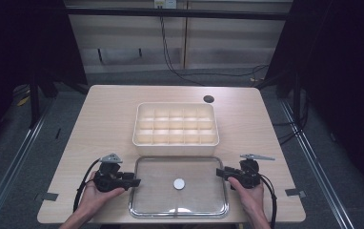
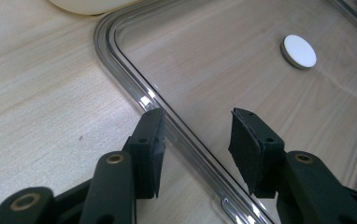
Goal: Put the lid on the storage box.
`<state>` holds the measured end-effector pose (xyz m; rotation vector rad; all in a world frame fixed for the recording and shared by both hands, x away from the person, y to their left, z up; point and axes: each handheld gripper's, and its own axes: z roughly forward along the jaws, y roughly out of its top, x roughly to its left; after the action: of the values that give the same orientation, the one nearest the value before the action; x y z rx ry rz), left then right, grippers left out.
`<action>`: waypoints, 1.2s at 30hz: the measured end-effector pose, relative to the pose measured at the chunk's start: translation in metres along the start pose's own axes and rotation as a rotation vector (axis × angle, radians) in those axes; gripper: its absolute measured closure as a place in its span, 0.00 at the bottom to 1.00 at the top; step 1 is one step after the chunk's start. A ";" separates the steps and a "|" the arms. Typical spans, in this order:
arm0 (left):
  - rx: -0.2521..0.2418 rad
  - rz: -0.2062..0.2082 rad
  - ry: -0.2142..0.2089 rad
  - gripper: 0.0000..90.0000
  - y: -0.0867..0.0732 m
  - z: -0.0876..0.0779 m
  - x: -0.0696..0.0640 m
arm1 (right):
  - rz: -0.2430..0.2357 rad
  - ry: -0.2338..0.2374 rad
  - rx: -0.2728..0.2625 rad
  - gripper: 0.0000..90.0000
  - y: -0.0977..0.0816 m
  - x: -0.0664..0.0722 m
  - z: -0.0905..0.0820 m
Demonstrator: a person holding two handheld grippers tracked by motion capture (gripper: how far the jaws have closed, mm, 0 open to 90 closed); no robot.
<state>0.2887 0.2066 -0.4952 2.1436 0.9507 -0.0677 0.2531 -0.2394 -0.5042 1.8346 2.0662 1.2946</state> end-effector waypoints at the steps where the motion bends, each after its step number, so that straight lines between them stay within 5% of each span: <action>1: -0.001 0.009 -0.006 0.59 0.000 0.000 0.001 | 0.042 0.027 -0.010 0.65 0.000 -0.004 -0.001; 17: 0.006 0.005 0.002 0.58 -0.001 -0.004 0.003 | 0.164 0.169 -0.088 0.74 -0.002 -0.010 -0.011; 22: 0.010 0.012 -0.004 0.58 -0.002 -0.005 0.004 | 0.168 0.180 -0.072 0.76 -0.003 -0.004 -0.007; 31: 0.003 -0.003 -0.011 0.57 -0.001 -0.004 0.006 | 0.157 0.291 -0.042 0.76 0.002 -0.007 -0.004; 36: -0.004 -0.007 -0.018 0.58 -0.001 -0.004 0.008 | 0.139 0.284 -0.023 0.75 0.004 -0.006 -0.001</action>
<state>0.2935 0.2143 -0.4958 2.1331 0.9474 -0.0881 0.2573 -0.2452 -0.5040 1.9110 2.0701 1.6960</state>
